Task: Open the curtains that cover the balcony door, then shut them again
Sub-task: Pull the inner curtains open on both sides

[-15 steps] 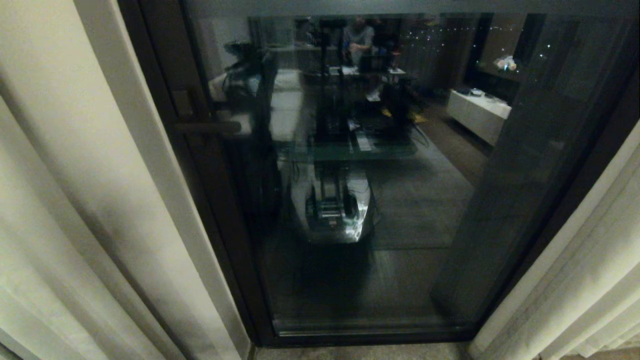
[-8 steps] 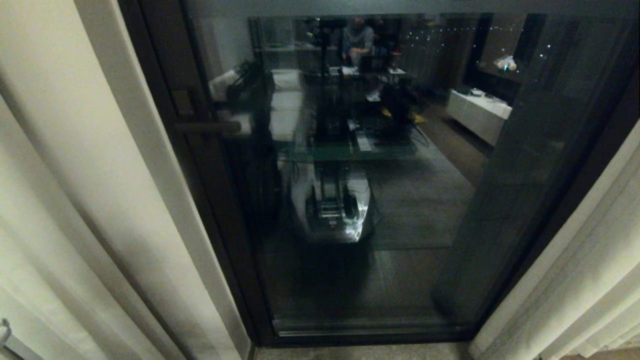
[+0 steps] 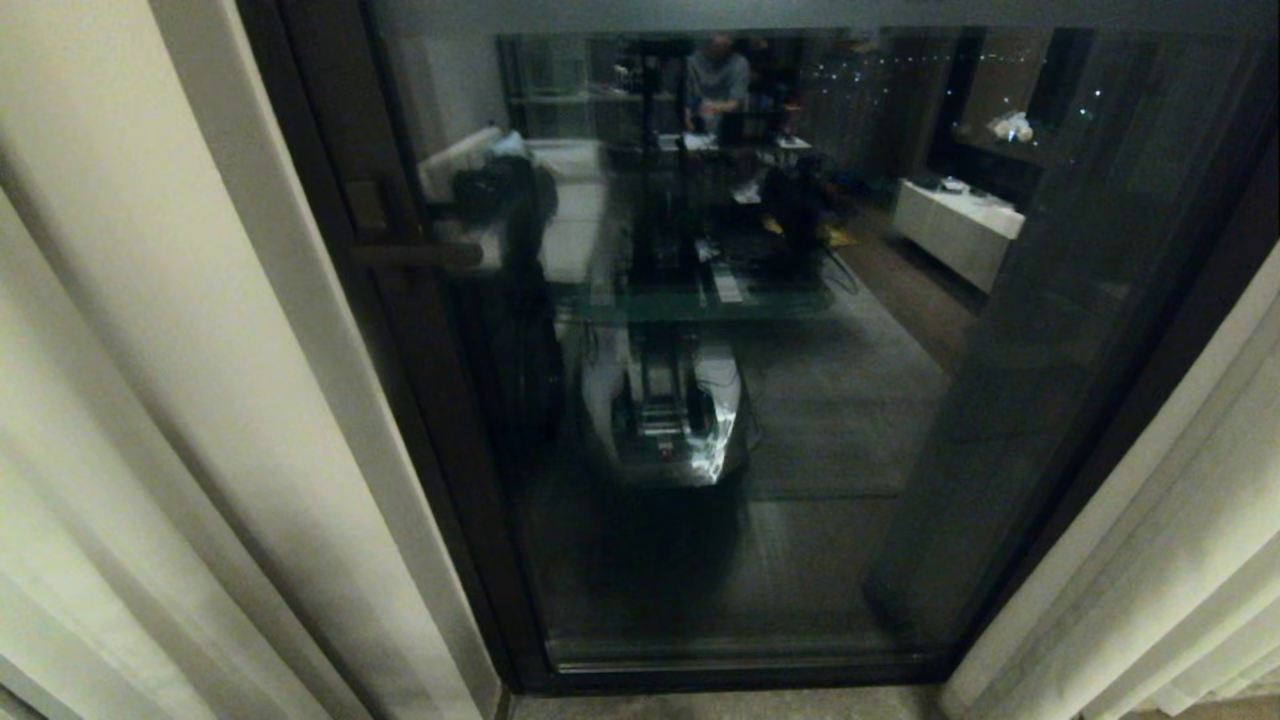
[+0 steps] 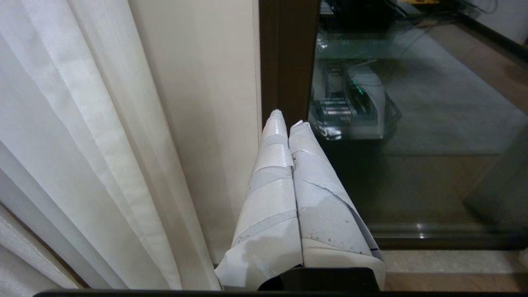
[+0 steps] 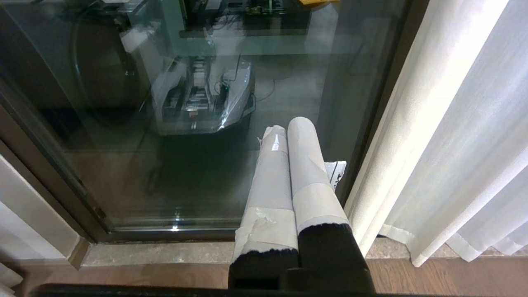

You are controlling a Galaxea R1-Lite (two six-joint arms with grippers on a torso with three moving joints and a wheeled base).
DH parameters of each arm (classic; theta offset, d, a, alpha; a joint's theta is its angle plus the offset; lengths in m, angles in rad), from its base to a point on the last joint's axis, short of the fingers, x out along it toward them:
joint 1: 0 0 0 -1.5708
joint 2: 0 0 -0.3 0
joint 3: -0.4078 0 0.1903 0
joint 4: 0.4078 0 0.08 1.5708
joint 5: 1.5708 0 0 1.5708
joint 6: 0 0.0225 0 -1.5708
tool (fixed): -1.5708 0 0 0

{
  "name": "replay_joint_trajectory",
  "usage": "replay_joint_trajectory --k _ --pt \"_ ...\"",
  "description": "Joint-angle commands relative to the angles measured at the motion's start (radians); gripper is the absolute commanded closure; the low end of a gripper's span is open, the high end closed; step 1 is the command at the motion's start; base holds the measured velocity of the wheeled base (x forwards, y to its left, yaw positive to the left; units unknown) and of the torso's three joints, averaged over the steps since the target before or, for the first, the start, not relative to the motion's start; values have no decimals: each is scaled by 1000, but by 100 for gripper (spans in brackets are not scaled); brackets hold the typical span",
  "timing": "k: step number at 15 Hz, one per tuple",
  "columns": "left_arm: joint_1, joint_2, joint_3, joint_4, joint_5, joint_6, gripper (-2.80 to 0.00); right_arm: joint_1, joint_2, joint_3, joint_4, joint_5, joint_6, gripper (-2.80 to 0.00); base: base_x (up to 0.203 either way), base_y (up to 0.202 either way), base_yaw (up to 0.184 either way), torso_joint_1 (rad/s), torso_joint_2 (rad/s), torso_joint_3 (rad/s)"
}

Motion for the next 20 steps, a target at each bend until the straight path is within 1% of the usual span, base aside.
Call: replay_joint_trajectory --k 1,20 --pt "0 -18 3 2 1 1 0 0 0 0 0 0 0 0 0 0 0 0 0 0" --pt "0 -18 3 0 0 -7 0 0 0 0 0 0 0 0 0 0 0 0 0 0"
